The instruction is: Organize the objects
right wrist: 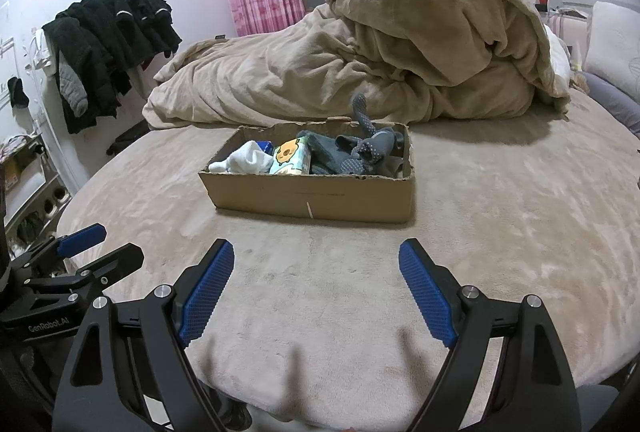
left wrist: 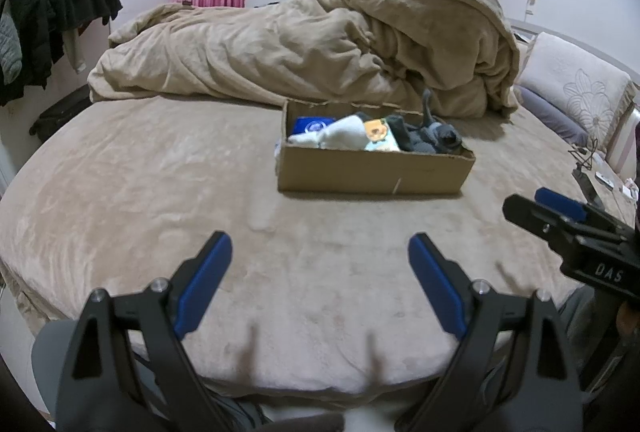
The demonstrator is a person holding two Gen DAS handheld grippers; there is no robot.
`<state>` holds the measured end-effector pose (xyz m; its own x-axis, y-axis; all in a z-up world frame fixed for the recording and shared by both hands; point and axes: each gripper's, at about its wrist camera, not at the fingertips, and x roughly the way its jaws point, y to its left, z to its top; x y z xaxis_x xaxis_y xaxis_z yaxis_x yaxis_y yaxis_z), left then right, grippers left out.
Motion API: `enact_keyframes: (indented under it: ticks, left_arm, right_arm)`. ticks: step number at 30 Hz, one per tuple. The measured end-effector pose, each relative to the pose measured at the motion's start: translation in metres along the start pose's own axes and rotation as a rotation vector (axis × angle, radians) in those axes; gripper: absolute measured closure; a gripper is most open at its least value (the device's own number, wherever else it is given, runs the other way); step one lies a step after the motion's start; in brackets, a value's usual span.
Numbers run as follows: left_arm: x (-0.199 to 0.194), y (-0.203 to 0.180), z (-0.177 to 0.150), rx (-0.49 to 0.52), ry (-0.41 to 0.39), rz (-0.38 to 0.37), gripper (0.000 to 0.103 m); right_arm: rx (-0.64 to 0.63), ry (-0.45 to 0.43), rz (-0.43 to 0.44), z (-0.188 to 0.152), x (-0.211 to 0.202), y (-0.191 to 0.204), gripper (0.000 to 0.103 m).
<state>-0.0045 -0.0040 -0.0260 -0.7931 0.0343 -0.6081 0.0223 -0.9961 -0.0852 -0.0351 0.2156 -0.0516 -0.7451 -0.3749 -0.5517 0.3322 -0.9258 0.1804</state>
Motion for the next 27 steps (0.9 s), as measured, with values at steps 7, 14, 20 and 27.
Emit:
enact_keyframes:
  ticks: [7,14,20,27]
  left_arm:
    - [-0.0017,-0.0001,0.0,0.001,-0.004,0.0,0.012]
    - [-0.0017,0.0,0.0006,-0.001,-0.004,0.001,0.012]
    - [-0.0011,0.0002,0.0024,-0.005,-0.004,0.002,0.012]
    - [-0.0021,0.003,0.0038,-0.012,-0.014,0.005,0.012]
  right_arm:
    - [0.0,0.0,0.0,0.0,0.0002,0.0002,0.016]
    - [0.0,0.001,-0.001,-0.0002,0.0003,-0.0001,0.016]
    - [0.0,0.002,-0.001,0.0001,0.0004,-0.0001,0.016]
    - [0.0,0.003,-0.002,0.0003,0.0,0.0005,0.016]
